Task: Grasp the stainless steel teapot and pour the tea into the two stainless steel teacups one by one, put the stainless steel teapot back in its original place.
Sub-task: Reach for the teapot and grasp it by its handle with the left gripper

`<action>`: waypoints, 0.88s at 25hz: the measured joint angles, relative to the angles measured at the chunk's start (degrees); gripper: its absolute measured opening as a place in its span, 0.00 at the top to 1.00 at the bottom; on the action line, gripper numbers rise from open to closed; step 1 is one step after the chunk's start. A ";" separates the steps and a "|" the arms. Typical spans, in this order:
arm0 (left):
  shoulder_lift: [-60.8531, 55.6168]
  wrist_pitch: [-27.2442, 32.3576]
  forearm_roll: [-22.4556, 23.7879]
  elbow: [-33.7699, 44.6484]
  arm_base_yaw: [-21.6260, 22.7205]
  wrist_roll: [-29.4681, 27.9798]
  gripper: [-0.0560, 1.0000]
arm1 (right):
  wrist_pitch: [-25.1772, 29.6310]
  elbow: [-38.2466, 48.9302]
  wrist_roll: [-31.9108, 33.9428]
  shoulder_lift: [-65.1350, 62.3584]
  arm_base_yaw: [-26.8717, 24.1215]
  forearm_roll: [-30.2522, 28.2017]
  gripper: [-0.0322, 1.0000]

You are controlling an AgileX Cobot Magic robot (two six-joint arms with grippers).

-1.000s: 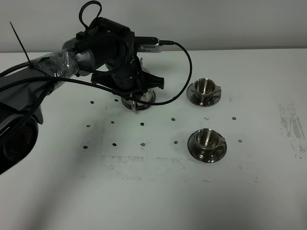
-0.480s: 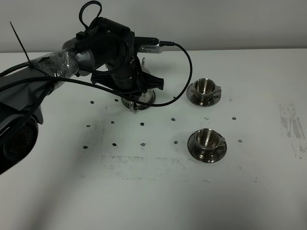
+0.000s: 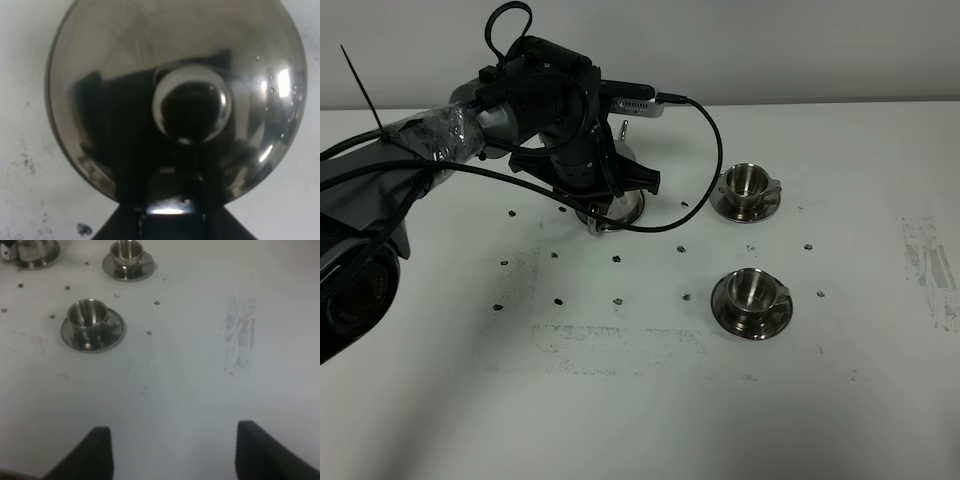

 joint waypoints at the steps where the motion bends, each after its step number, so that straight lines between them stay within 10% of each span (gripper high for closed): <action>1: -0.06 0.00 0.00 0.00 0.00 0.00 0.75 | 0.00 0.00 0.00 0.00 0.00 0.00 0.44; 15: -2.69 2.61 0.37 -0.89 0.00 1.25 0.75 | 0.00 0.00 0.00 0.00 0.00 0.00 0.44; 22: -4.95 4.30 -0.40 -1.16 0.00 11.89 0.75 | 0.00 0.00 0.00 0.00 0.00 0.00 0.44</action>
